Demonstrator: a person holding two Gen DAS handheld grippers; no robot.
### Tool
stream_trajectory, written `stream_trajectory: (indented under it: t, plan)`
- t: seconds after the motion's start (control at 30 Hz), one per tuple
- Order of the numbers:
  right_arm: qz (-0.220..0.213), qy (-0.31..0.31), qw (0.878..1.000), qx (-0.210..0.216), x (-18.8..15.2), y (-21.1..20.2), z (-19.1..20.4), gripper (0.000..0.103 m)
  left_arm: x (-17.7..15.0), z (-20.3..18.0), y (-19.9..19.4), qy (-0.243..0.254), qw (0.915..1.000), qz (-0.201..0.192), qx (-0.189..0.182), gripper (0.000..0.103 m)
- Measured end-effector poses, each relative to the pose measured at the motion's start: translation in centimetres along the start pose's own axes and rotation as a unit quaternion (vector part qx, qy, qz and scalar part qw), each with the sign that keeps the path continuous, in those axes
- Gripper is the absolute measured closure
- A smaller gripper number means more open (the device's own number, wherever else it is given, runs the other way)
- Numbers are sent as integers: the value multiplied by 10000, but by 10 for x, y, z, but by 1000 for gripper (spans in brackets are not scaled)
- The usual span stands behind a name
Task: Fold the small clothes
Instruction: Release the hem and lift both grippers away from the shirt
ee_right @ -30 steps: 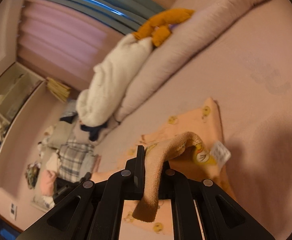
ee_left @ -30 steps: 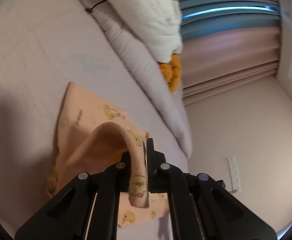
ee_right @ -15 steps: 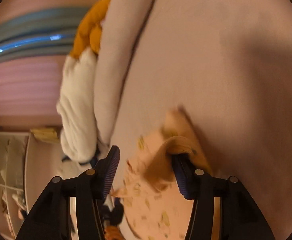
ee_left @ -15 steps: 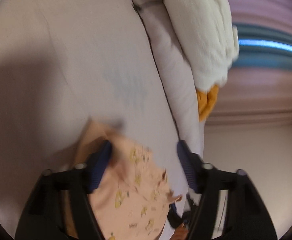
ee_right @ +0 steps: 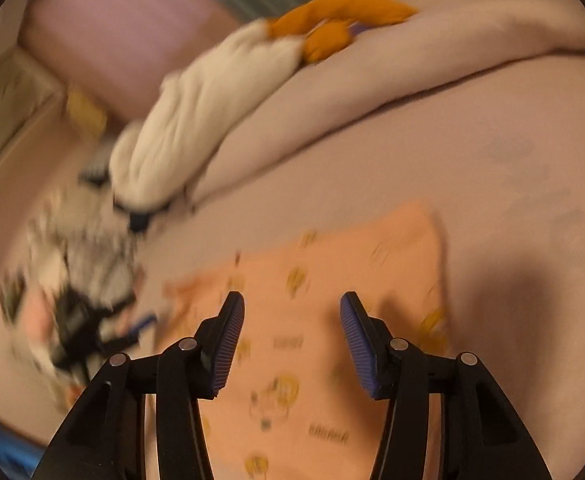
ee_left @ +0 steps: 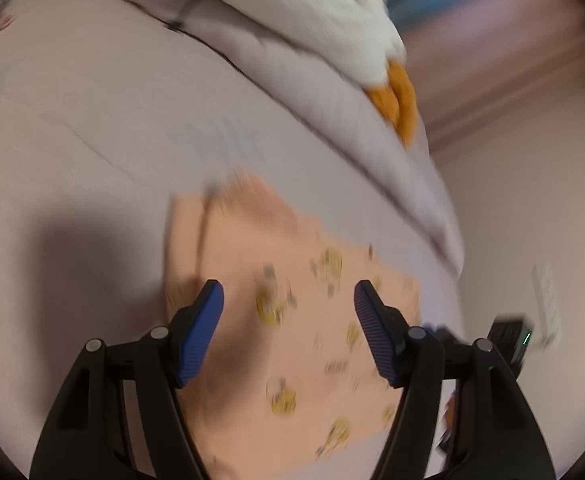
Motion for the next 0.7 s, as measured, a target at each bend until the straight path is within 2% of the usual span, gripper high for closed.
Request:
stream_trajectory:
  t: [0.1, 0.17, 0.2, 0.3, 0.37, 0.47, 0.63, 0.7]
  plan:
    - [128, -547, 9971, -514, -21, 14, 1, 53, -20, -4, 13, 440, 9980, 322, 312, 43]
    - [210, -622, 9942, -853, -26, 23, -7, 54, -29, 0, 21, 581, 9962, 430, 481, 44]
    - [251, -640, 9924, -1017, -28, 28, -14, 57, -32, 2, 22, 599, 9956, 454, 554, 45]
    - [203, -573, 9927, -1044, -24, 30, -13, 58, -31, -1, 18, 623, 9952, 429, 624, 47]
    - [162, -542, 9938, -956, -24, 21, -9, 58, -32, -6, 11, 652, 9956, 405, 543, 46]
    - [34, -833, 9927, -876, -33, 7, 6, 58, -35, -17, 8, 952, 9929, 364, 618, 46]
    - [-107, -1401, 9816, -1296, -65, -5, 14, 58, -73, -26, 2, 1461, 9861, 395, 692, 46]
    - [-71, -1620, 9748, -1534, -80, -7, 7, 58, -83, -21, 11, 1477, 9851, 524, 711, 46]
Point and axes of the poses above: each gripper's, at about its wrist camera, not at the fingertips, and y roughly the way its jaws point, z to its left, x to its top, the point moved 7 cm from there along y, roughly the way its jaws point, and after that the axes turned 11 degrees about y, right-handed, at the moved point
